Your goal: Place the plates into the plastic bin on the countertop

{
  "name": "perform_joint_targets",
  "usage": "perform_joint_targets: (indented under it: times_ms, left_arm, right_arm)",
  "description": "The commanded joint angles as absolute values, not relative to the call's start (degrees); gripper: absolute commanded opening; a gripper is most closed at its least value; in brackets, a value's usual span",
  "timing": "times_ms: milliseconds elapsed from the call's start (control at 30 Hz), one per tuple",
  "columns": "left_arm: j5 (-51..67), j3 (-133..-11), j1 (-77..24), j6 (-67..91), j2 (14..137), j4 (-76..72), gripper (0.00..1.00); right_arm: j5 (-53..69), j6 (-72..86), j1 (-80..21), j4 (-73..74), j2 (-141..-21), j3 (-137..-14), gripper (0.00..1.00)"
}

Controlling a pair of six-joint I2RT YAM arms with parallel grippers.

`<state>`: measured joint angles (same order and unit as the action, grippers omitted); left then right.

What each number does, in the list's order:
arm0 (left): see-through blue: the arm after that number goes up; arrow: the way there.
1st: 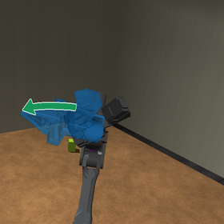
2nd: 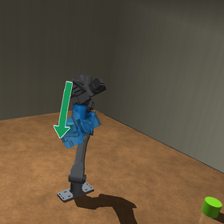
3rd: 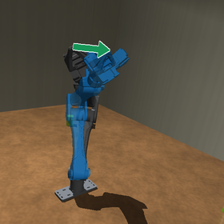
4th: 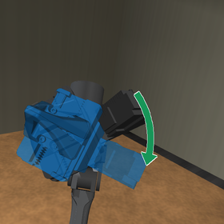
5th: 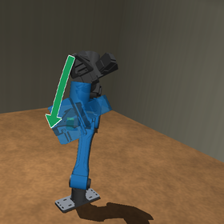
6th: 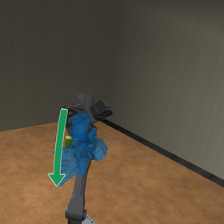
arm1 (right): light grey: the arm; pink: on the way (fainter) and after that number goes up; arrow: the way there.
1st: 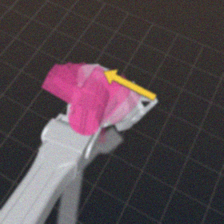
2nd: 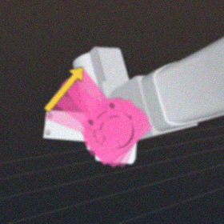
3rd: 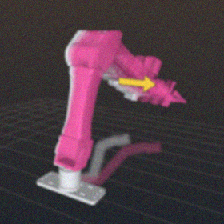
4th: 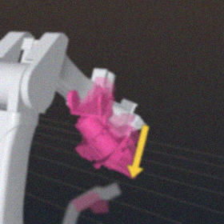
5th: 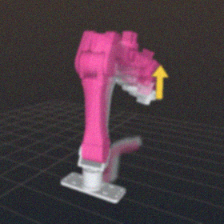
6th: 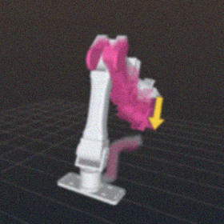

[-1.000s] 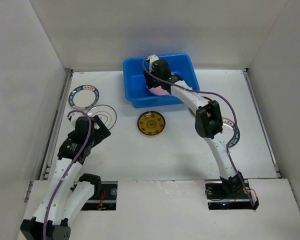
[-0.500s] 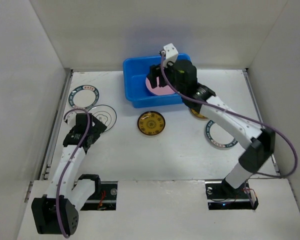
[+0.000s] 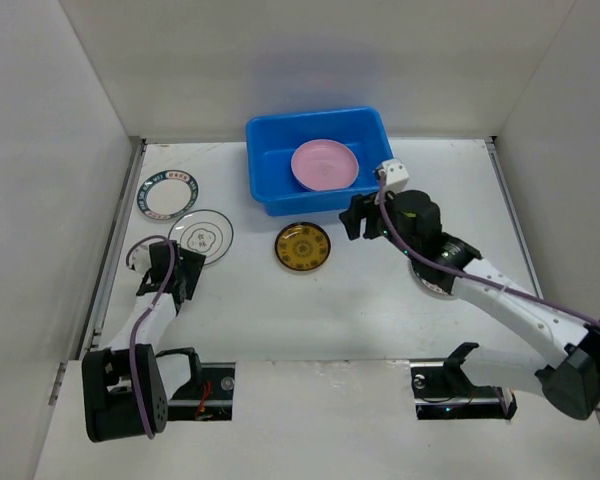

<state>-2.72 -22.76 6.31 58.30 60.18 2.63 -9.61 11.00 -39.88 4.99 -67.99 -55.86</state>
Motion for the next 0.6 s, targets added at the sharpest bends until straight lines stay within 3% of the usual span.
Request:
perform_joint_targets:
  times_ms: [0, 400, 567]
  left_arm:
    - [-1.3, -19.4, 7.5, 64.2, 62.0, -8.9, 0.62]
    - [-0.6, -14.5, 9.4, 68.2, 74.7, -27.2, 0.35]
    - [-0.5, -14.3, 9.4, 68.6, 75.9, -27.4, 0.07]
  right_arm:
    - [-9.8, 13.4, -37.9, 2.4, -61.8, -54.1, 0.75]
    - [-9.5, 14.6, -34.4, 3.8, -53.9, -47.5, 0.75]
    - [-10.0, 14.9, -34.0, 4.4, -52.6, -46.4, 0.74]
